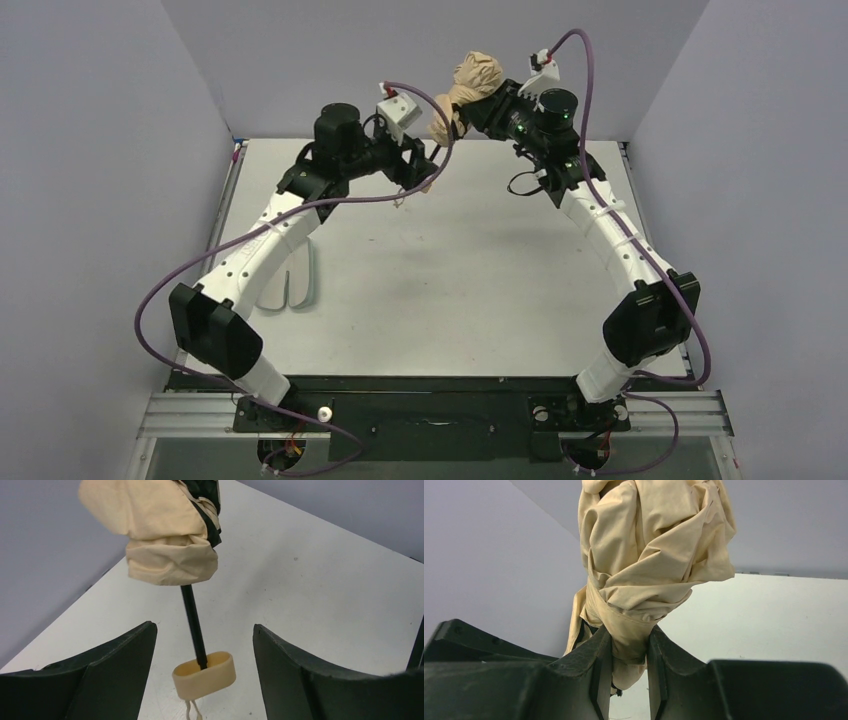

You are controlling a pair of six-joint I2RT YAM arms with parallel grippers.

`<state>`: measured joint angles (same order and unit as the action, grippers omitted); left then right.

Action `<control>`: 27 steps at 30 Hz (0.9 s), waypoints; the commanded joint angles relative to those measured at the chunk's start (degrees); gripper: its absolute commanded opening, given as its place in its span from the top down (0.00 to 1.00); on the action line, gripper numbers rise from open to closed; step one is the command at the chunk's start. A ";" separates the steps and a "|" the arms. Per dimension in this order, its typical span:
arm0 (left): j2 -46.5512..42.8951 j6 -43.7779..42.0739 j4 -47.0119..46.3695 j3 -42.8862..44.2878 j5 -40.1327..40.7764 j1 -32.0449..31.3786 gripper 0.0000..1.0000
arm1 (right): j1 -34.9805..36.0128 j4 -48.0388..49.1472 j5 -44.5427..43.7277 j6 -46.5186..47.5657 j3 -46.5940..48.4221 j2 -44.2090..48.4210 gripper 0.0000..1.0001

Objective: Open the umbrella

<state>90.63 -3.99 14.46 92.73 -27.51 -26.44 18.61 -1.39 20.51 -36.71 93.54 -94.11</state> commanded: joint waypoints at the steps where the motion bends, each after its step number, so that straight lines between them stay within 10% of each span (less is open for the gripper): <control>1: 2.77 -3.12 1.03 2.59 10.47 -2.99 0.32 | 1.68 4.73 -3.67 2.06 -0.34 5.14 1.00; 13: 5.81 -4.61 6.34 1.68 15.11 -5.19 0.66 | 3.44 3.73 -8.68 3.68 -1.58 8.21 1.00; 27: 5.55 -6.94 13.13 -3.83 14.63 -5.18 0.65 | 1.32 4.03 -12.67 3.27 1.10 8.65 1.00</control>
<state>97.62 -8.29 19.90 91.39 -13.91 -31.97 22.48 -8.45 12.03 -32.40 90.83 -90.19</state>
